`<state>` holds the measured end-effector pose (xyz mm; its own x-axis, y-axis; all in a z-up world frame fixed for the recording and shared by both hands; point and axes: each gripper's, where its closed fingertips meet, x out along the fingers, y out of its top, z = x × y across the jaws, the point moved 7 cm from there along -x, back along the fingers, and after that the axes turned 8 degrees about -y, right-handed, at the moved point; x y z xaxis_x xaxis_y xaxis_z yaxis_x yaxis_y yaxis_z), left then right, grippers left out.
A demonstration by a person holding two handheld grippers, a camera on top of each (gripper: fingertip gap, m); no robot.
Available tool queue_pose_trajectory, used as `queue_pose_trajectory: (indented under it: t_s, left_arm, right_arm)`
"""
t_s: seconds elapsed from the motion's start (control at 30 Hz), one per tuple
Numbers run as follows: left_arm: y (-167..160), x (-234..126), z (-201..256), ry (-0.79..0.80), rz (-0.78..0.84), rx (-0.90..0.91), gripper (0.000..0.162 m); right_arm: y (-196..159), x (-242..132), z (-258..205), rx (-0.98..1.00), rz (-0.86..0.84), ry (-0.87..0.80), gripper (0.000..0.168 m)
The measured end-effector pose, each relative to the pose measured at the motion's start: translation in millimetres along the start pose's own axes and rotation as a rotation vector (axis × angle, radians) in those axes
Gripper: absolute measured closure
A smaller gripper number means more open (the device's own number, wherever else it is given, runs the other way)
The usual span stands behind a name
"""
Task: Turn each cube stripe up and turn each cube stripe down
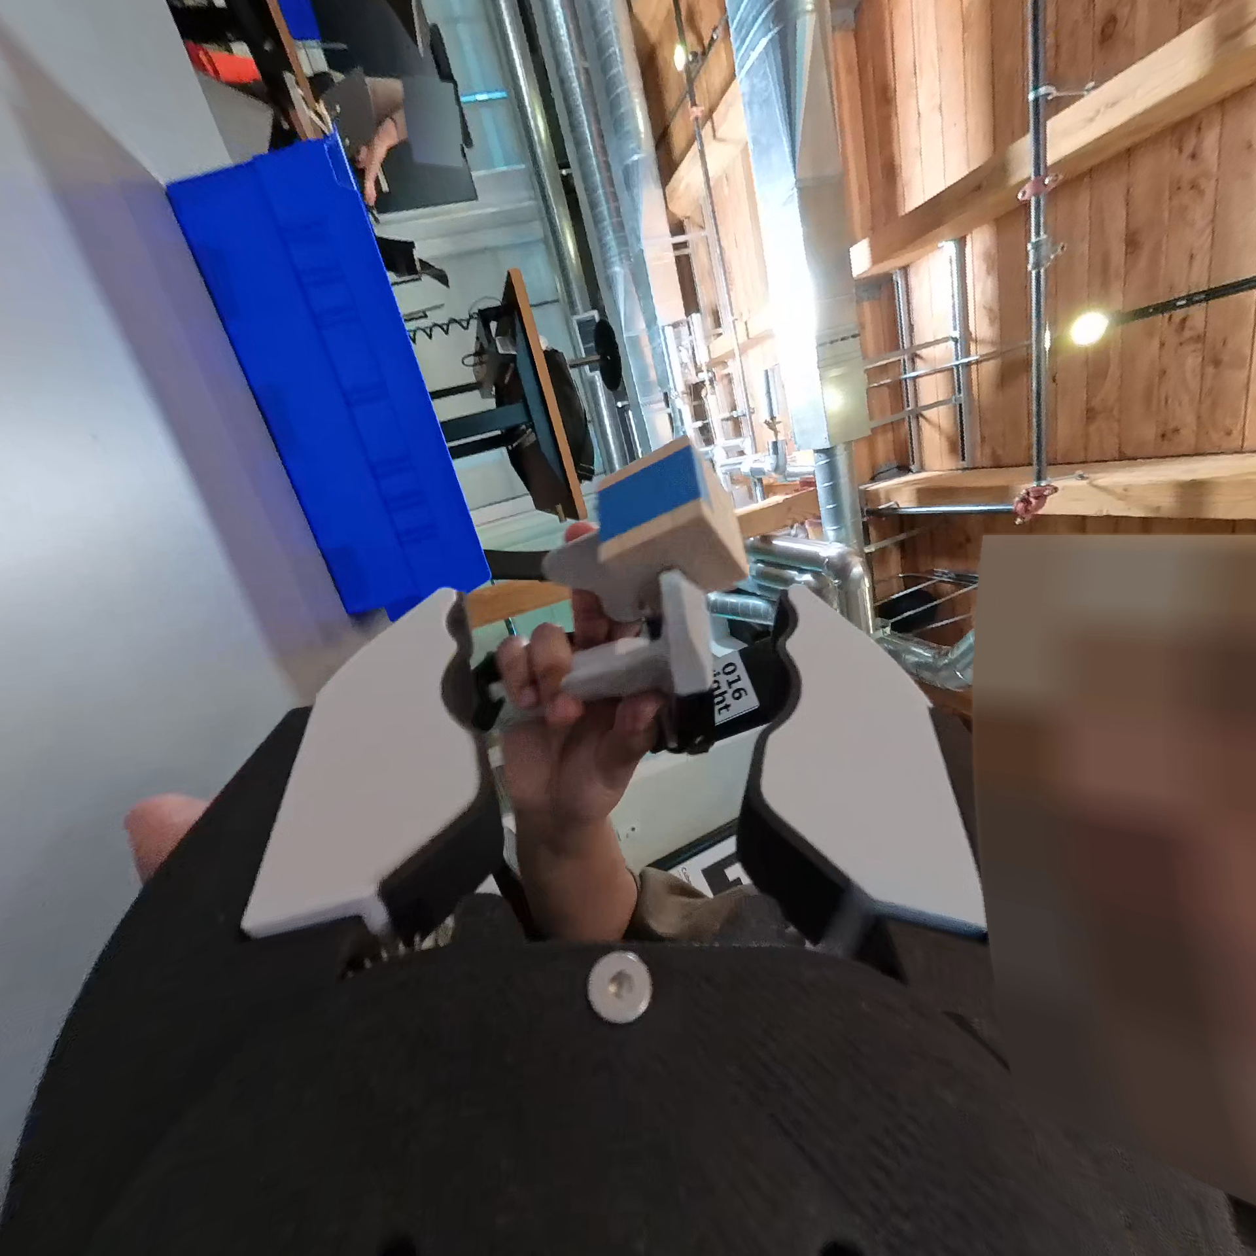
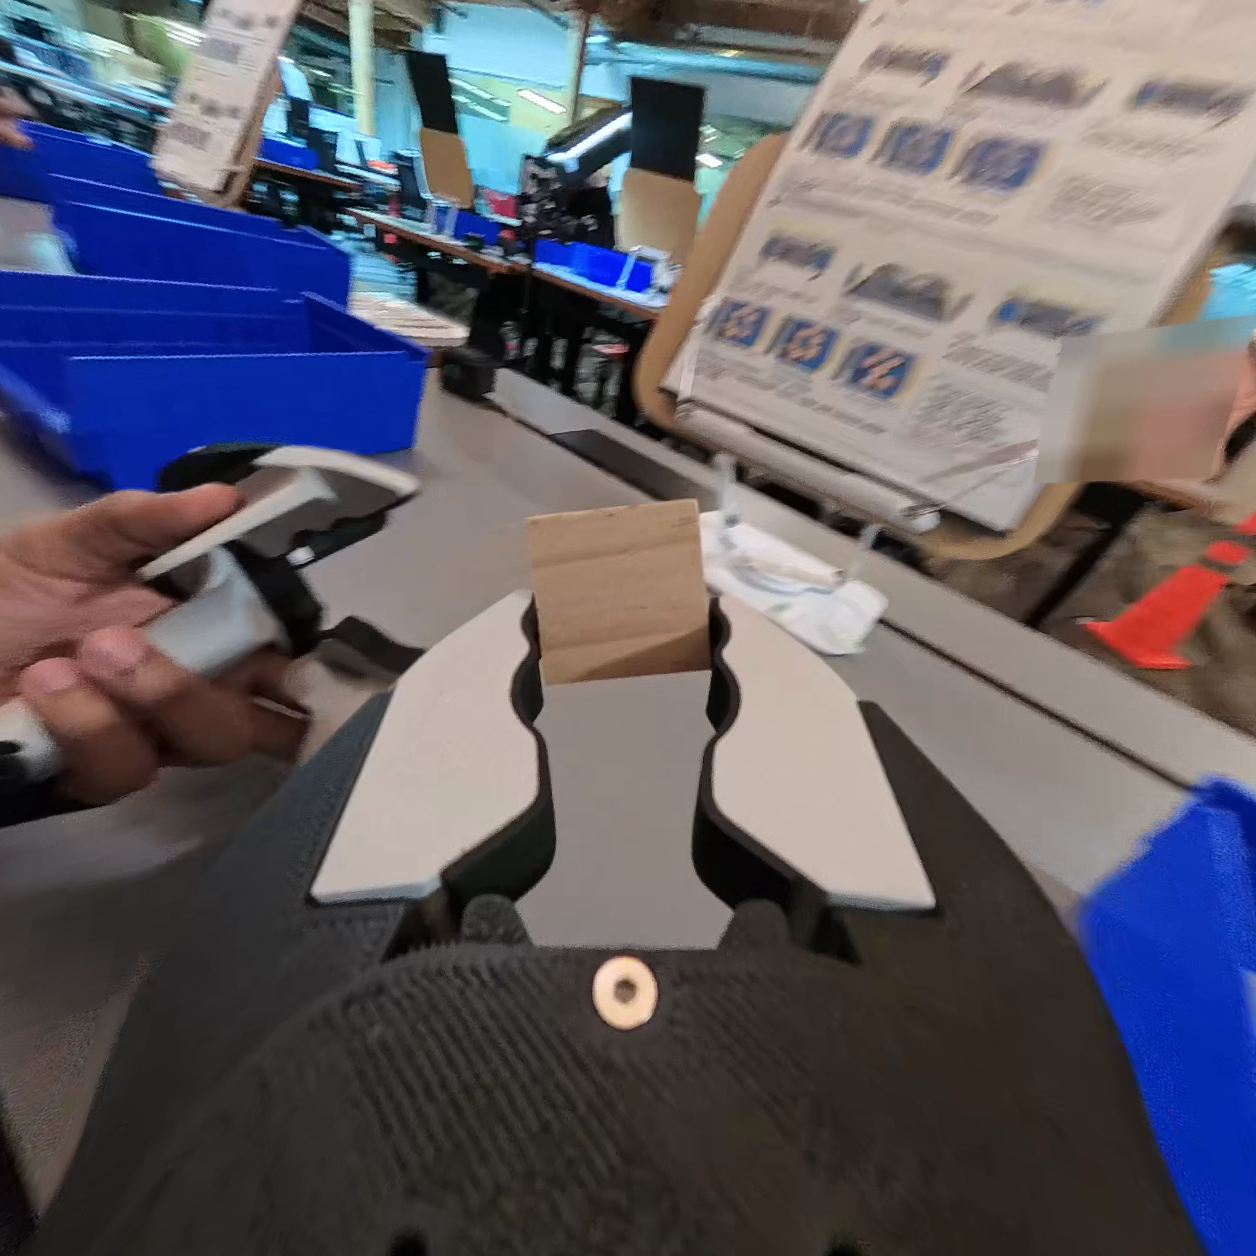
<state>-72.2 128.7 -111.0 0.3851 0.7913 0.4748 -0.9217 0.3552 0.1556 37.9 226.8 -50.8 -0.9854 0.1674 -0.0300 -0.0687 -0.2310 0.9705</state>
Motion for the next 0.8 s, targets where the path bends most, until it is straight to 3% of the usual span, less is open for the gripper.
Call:
queue_pose_trajectory:
  t_s: [0.1, 0.2, 0.27, 0.37, 0.57, 0.8]
  left_arm:
    - [2, -3, 0, -0.010, 0.006, -0.006, 0.074]
    - [2, -4, -1, -0.029, -0.003, -0.037, 0.074]
    - [0, -3, -2, -0.032, -0.009, -0.043, 0.075]
    - [-2, -3, -3, -0.029, -0.029, -0.041, 0.074]
    - [-8, -2, -3, -0.020, -0.079, -0.010, 0.074]
    - [-7, -11, -9, -0.025, -0.058, -0.050, 0.076]
  right_arm:
    - [24, -22, 55, -0.107, 0.025, -0.199, 0.121]
    - [32, -51, 128, -0.117, -0.053, -0.412, 0.121]
    - [11, -68, 176, -0.028, -0.232, -0.505, 0.121]
    - [-47, -92, 226, 0.167, -0.533, -0.564, 0.121]
    - [-130, -120, 257, 0.476, -0.795, -0.576, 0.121]
    - [-150, -115, 254, 0.576, -0.933, -0.531, 0.121]
